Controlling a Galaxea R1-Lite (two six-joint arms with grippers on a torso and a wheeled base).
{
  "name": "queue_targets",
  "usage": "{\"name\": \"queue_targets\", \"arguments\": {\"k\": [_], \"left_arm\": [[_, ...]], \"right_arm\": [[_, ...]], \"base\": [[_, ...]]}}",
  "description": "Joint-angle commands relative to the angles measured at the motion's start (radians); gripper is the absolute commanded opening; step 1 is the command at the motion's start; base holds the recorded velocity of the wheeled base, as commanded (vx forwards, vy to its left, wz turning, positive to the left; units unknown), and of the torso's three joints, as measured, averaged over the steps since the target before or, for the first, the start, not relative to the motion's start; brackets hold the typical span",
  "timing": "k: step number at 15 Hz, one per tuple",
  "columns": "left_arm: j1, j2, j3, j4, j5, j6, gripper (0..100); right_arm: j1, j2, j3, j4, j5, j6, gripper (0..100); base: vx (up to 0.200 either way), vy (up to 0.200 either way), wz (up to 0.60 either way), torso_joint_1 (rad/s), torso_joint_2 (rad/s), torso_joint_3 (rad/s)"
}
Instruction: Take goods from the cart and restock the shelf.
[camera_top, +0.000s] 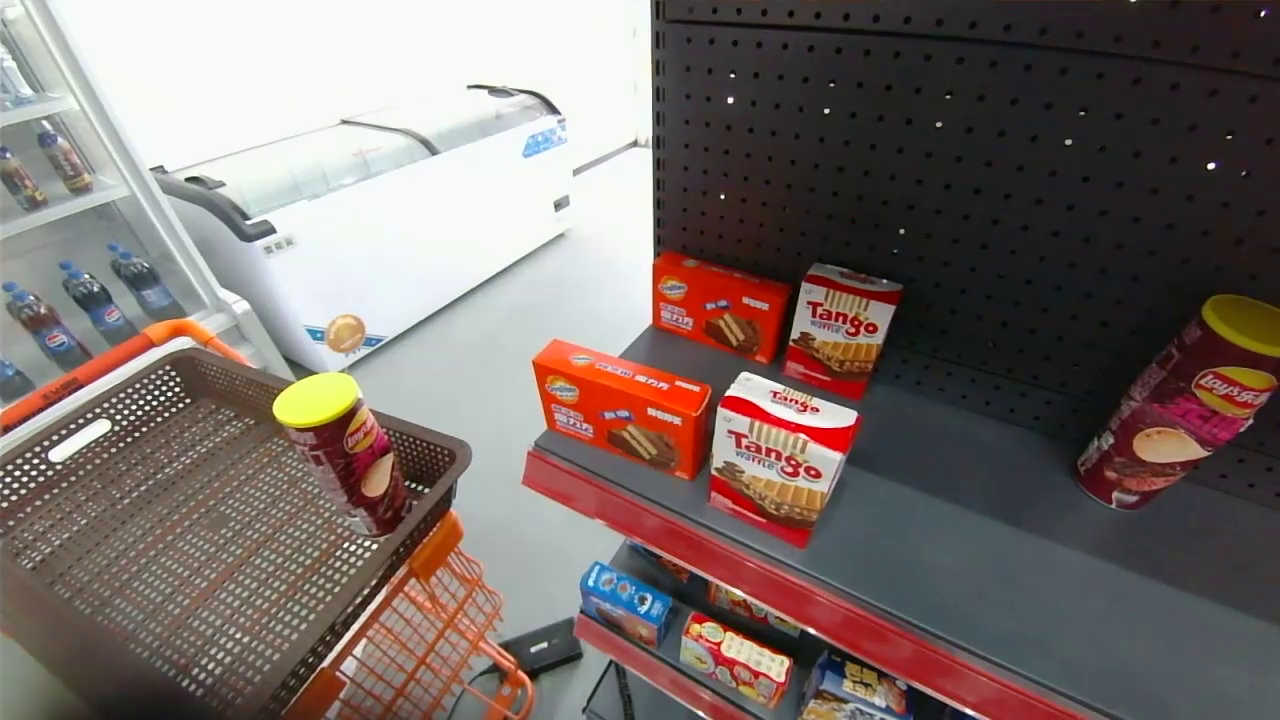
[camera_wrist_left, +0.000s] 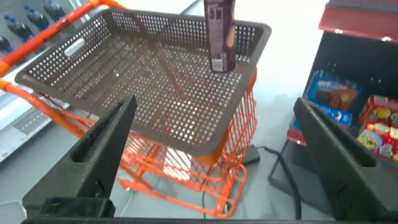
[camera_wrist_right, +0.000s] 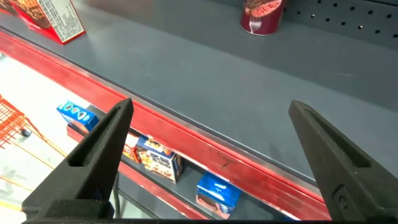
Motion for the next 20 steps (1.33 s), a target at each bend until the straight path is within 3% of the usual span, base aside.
{"name": "queue_targets", "arguments": {"k": [1, 2, 3, 4, 5, 7, 10, 11, 12, 13, 14, 17, 20], "left_arm": [[0.006, 0.251, -0.040, -0.013, 0.004, -0.054, 100], [0.008, 0.287, -0.048, -0.033, 0.001, -0.097, 100], [0.006, 0.464, -0.068, -0.142, -0.001, -0.192, 100], [0.008, 0.585, -0.076, -0.266, -0.002, -0.203, 100], [0.000, 0.666, -0.088, -0.320, -0.002, -0.205, 100], [-0.033, 0.827, -0.123, -0.341, 0.004, -0.192, 100], [-0.030, 0.910, -0.119, -0.400, 0.008, -0.198, 100], [0.017, 1.168, -0.129, -0.648, -0.010, -0.248, 100], [0.062, 1.294, -0.142, -0.800, -0.032, -0.232, 100], [0.083, 1.406, -0.142, -0.920, -0.052, -0.177, 100], [0.092, 1.464, -0.139, -0.996, -0.068, -0.137, 100], [0.146, 1.619, -0.137, -1.200, -0.136, -0.079, 100], [0.203, 1.757, -0.146, -1.348, -0.285, -0.028, 100]], "right_arm": [[0.000, 0.000, 0.000, 0.000, 0.001, 0.000, 100], [0.000, 0.000, 0.000, 0.000, 0.001, 0.000, 100], [0.000, 0.001, 0.000, 0.000, 0.001, 0.000, 100], [0.000, 0.000, 0.000, 0.000, -0.001, 0.000, 100], [0.000, 0.000, 0.000, 0.000, -0.001, 0.000, 100], [0.000, 0.000, 0.000, 0.000, -0.001, 0.000, 100], [0.000, 0.000, 0.000, 0.000, 0.001, 0.001, 100], [0.000, 0.000, 0.000, 0.000, 0.001, 0.001, 100], [0.000, 0.000, 0.000, 0.000, 0.001, 0.000, 100], [0.000, 0.000, 0.000, 0.000, -0.001, 0.000, 100], [0.000, 0.000, 0.000, 0.000, 0.001, 0.000, 100], [0.000, 0.000, 0.000, 0.000, -0.001, 0.000, 100], [0.000, 0.000, 0.000, 0.000, -0.001, 0.000, 100]], "base": [[0.000, 0.000, 0.00, 0.000, 0.00, 0.000], [0.000, 0.000, 0.00, 0.000, 0.00, 0.000], [0.000, 0.000, 0.00, 0.000, 0.00, 0.000], [0.000, 0.000, 0.00, 0.000, 0.00, 0.000], [0.000, 0.000, 0.00, 0.000, 0.00, 0.000], [0.000, 0.000, 0.00, 0.000, 0.00, 0.000], [0.000, 0.000, 0.00, 0.000, 0.00, 0.000], [0.000, 0.000, 0.00, 0.000, 0.00, 0.000], [0.000, 0.000, 0.00, 0.000, 0.00, 0.000], [0.000, 0.000, 0.00, 0.000, 0.00, 0.000], [0.000, 0.000, 0.00, 0.000, 0.00, 0.000], [0.000, 0.000, 0.00, 0.000, 0.00, 0.000], [0.000, 0.000, 0.00, 0.000, 0.00, 0.000]]}}
